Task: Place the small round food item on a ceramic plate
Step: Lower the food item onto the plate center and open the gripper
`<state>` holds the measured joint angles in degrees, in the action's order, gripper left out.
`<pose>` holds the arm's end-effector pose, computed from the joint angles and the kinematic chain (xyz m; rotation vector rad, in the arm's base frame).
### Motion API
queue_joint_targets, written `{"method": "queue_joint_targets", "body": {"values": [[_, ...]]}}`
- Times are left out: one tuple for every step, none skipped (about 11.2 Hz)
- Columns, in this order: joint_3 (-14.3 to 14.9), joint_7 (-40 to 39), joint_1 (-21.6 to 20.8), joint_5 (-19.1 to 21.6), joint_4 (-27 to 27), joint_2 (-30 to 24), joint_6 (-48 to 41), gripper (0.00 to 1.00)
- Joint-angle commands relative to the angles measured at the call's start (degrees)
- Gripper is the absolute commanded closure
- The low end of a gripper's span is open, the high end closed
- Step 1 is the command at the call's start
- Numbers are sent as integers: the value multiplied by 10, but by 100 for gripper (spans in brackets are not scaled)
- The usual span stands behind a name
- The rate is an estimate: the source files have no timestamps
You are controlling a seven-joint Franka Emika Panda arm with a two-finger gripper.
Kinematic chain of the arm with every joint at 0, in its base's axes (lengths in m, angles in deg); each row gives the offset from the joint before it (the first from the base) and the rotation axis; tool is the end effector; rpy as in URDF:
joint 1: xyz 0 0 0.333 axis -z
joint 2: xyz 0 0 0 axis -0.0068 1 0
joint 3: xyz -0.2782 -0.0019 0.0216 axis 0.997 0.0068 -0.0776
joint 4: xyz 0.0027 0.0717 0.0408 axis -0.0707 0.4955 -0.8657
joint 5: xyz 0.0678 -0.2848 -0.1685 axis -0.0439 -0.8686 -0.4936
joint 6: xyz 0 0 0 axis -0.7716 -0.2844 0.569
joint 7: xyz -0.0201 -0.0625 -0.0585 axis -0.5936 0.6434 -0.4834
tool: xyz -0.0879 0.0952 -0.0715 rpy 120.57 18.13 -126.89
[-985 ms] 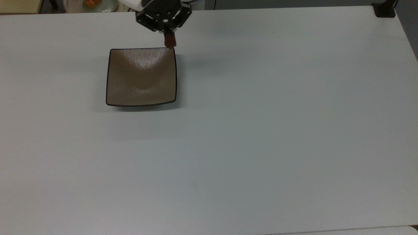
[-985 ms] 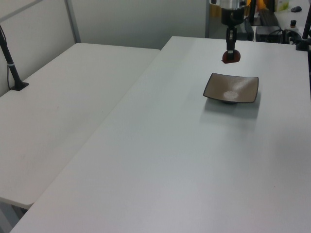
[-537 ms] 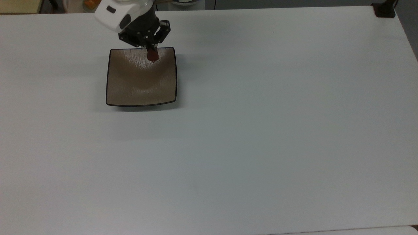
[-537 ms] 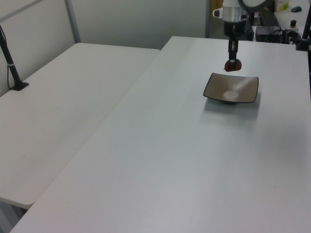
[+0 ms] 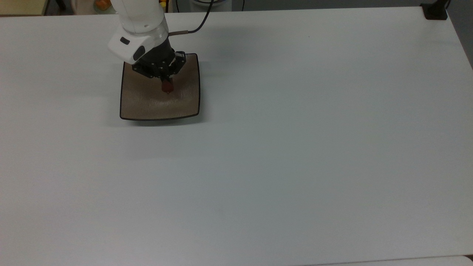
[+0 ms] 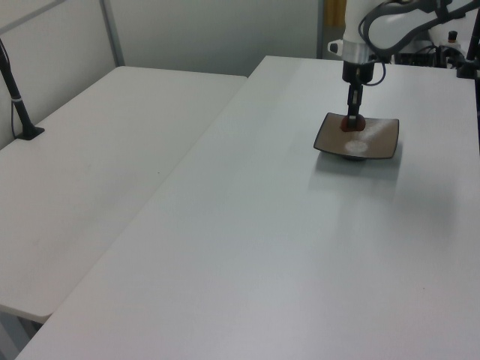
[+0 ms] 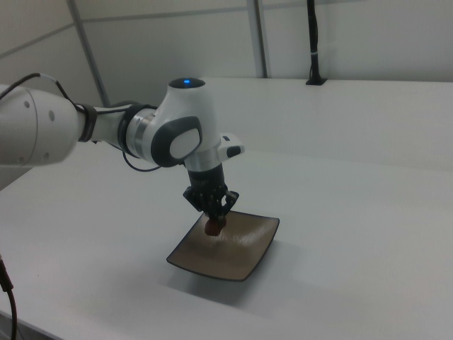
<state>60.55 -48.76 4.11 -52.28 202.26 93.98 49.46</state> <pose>0.5347 -0.0343 0.3506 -3.0856 -0.4031 -0.0379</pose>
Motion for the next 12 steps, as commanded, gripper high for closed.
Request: {"method": "queue_joint_targets", "body": {"values": [[3,-15,-1,6,34,18,63,97],[4,-15,-1,5,44,23,83,97],[8,-15,-1,5,49,28,94,95],[9,-15,-1,6,48,31,100,95],[12,-15,0,6,48,34,104,94],[13,-15,1,6,48,35,105,93],[13,-15,0,6,48,35,104,87],[13,-14,1,6,48,36,103,74],[13,-14,1,6,48,36,101,24],[13,-12,1,6,48,36,98,0],[13,-10,1,6,48,36,97,0],[13,-9,1,6,48,36,96,0]]}}
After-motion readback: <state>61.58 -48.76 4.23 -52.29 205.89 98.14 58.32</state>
